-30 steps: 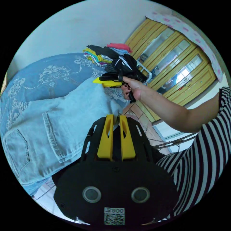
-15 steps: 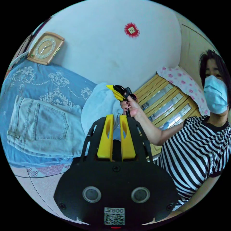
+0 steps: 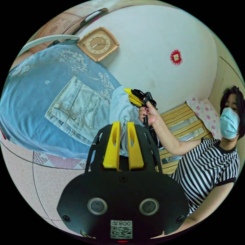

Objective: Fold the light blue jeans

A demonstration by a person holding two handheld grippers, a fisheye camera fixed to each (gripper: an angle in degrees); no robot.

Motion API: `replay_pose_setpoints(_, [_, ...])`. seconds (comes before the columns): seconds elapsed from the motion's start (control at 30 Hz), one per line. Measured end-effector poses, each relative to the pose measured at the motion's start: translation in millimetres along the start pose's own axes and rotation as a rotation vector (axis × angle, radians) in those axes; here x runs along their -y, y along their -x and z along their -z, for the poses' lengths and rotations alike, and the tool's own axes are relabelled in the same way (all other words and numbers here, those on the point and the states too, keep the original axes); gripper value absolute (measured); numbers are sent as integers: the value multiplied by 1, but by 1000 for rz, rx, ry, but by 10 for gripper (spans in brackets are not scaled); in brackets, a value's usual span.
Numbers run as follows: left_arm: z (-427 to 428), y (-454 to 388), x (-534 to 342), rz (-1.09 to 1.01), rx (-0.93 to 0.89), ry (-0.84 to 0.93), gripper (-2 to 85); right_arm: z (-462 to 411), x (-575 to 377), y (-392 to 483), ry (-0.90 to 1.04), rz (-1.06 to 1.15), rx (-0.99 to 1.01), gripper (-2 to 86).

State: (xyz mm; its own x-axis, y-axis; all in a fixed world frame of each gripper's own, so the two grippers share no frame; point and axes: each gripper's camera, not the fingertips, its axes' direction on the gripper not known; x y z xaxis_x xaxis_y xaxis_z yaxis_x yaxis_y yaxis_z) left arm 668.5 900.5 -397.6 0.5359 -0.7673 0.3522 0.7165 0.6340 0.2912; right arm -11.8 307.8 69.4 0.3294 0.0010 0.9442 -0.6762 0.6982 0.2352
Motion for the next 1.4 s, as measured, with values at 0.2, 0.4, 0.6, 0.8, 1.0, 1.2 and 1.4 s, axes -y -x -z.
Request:
replay_pose_setpoints(0.2, [29,61,18,70,30,-8,49,-52,29,-10,30,-40,-31,56])
replay_pose_setpoints(0.4, [47,113,26,159,104,1,59,-98,49,-25,30,-80,26,16])
replay_pose_setpoints(0.6, [74,141,19,211,113,-120,42,-133,53,-17,127,29,10,2])
replay_pose_setpoints(0.8, [87,126,31,74,135,-189,21,-115,8,-5,104,210,-117,1])
replay_pose_setpoints(1.0, [45,140,61,36,462,60,6,-189,12,-22,309,195,-320,0])
replay_pose_setpoints(1.2, [55,178,54,140,380,-32,3,-198,18,-28,374,219,-330,1])
replay_pose_setpoints(1.4, [72,181,46,129,355,-119,11,-104,-46,-38,242,306,-183,4])
